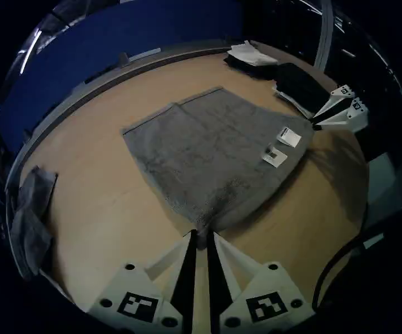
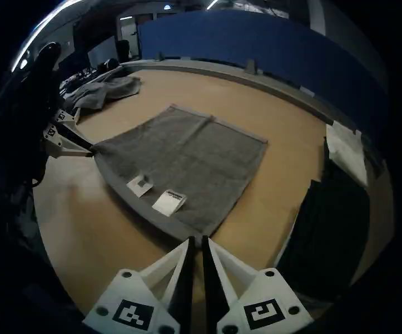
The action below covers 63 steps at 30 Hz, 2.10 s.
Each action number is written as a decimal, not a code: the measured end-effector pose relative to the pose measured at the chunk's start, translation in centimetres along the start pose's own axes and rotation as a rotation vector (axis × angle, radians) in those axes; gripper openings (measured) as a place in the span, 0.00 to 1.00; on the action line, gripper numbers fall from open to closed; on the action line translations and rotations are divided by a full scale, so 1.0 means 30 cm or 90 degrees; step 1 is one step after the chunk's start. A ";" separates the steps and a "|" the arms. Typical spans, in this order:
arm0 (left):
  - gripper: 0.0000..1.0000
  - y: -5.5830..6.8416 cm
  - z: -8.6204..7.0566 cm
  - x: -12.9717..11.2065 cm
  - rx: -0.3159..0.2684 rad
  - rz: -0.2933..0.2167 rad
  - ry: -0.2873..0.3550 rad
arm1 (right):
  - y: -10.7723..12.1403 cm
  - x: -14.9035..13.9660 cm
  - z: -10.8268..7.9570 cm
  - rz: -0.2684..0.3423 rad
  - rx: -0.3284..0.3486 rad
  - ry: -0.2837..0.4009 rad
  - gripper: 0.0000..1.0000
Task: Fold towel
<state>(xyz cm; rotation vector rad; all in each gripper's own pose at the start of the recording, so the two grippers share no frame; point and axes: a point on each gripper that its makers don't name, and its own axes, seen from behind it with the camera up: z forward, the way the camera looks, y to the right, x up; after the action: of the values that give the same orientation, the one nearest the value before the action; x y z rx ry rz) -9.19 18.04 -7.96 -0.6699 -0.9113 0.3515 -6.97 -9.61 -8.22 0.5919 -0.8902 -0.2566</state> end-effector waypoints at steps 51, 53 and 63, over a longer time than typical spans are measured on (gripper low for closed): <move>0.12 0.123 -0.289 0.039 -0.012 -0.056 0.016 | -0.092 0.062 -0.304 0.013 0.003 0.045 0.09; 0.12 0.114 -0.282 0.043 -0.012 -0.060 0.015 | -0.086 0.067 -0.299 0.015 0.004 0.046 0.09; 0.12 0.045 -0.239 0.108 -0.004 -0.078 0.001 | -0.012 0.144 -0.237 0.009 -0.010 0.053 0.09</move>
<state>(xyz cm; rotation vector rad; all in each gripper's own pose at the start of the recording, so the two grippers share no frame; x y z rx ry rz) -1.46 18.09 -9.98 -0.6175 -0.9470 0.2385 1.30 -9.14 -9.05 0.5784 -0.8104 -0.2246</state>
